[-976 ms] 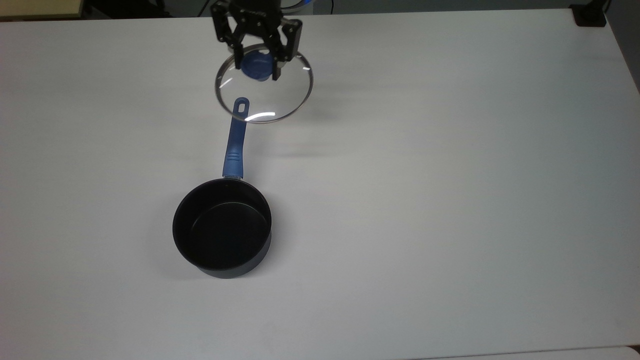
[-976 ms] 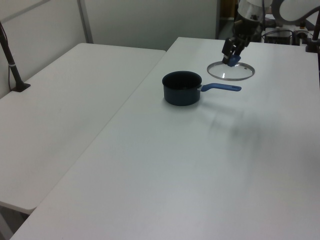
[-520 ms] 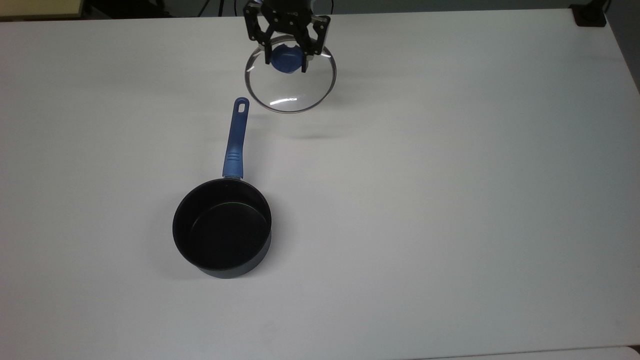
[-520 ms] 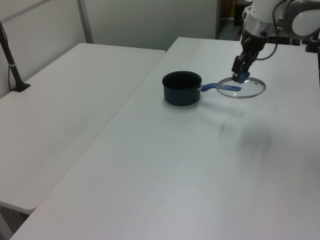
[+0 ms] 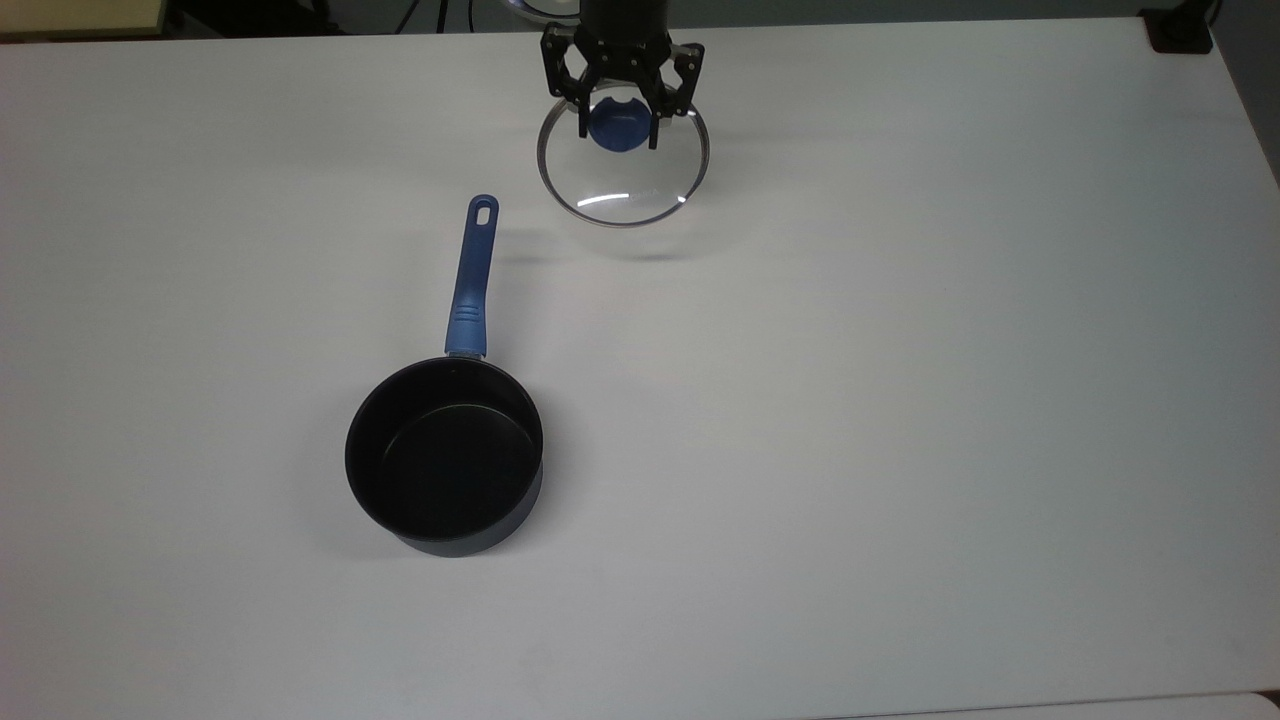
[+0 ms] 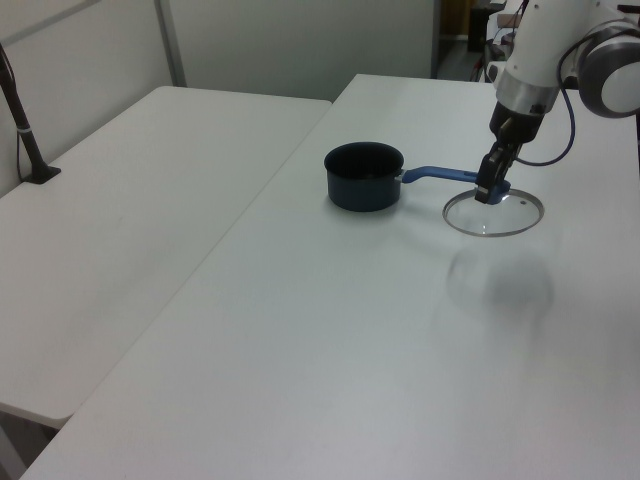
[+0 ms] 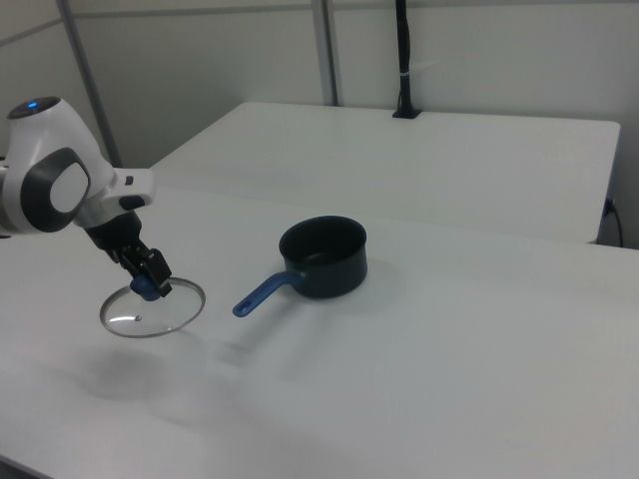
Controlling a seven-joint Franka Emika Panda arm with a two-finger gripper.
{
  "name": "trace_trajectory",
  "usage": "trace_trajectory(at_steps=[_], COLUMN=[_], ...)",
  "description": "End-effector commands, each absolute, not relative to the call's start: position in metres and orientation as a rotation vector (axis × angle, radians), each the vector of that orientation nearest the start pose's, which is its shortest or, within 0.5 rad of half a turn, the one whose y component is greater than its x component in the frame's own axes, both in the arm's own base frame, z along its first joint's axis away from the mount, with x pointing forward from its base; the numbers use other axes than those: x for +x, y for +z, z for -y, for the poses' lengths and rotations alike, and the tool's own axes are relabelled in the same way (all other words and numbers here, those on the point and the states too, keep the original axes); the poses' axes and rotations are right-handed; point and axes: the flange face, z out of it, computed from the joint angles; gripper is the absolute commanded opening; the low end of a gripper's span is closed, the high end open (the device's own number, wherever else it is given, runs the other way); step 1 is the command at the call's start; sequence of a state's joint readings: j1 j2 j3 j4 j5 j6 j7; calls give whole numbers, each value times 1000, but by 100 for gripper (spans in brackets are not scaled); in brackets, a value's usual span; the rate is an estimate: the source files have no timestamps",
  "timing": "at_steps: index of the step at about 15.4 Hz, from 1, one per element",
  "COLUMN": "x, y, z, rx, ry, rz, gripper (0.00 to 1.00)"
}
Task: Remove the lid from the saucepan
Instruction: 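Lower the held lid flat onto the table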
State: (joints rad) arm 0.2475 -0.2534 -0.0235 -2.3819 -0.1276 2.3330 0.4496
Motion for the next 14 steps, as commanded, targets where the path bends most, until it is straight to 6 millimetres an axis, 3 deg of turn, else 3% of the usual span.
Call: trace_trajectory(at_steps=[1, 5, 7, 11, 14], x=[481, 498, 510, 516, 528], y=[415, 392, 369, 364, 345], z=[-117, -121, -125, -124, -126], rx=[-3080, -3075, -3063, -3061, -3076], ry=[-413, -415, -428, -435, -397], rz=[-271, -278, -296, -307, -314], gripper=[57, 57, 57, 56, 56])
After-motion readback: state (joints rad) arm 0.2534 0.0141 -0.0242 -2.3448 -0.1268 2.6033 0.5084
